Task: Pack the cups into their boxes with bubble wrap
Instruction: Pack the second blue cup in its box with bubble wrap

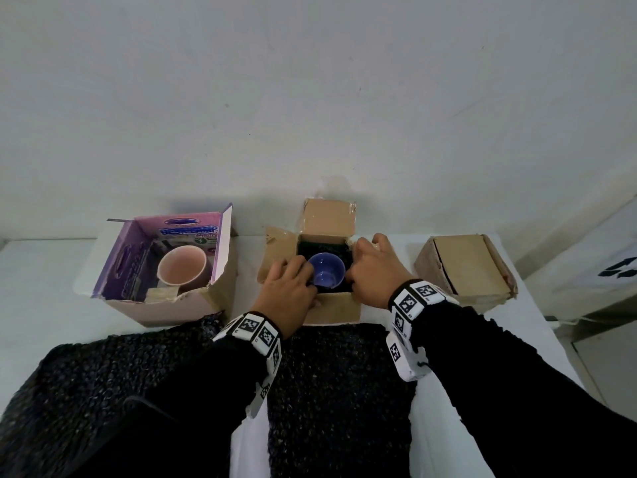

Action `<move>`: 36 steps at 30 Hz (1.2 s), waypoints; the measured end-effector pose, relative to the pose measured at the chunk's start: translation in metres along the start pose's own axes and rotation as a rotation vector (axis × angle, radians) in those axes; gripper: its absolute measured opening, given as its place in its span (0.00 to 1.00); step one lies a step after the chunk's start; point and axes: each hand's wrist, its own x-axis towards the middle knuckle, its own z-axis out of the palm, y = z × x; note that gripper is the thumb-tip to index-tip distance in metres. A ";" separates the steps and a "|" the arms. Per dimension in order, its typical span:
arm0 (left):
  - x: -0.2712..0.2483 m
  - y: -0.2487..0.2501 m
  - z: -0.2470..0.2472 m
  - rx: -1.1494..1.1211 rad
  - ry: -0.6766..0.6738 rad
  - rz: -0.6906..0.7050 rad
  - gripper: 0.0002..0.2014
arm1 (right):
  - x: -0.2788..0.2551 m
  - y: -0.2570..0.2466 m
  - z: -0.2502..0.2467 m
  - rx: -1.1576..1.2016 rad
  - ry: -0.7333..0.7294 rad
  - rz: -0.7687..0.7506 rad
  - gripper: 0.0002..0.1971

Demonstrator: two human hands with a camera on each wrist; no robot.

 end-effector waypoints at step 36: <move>-0.028 -0.016 0.009 -0.091 0.047 -0.026 0.14 | 0.037 -0.035 0.010 0.242 -0.087 -0.048 0.23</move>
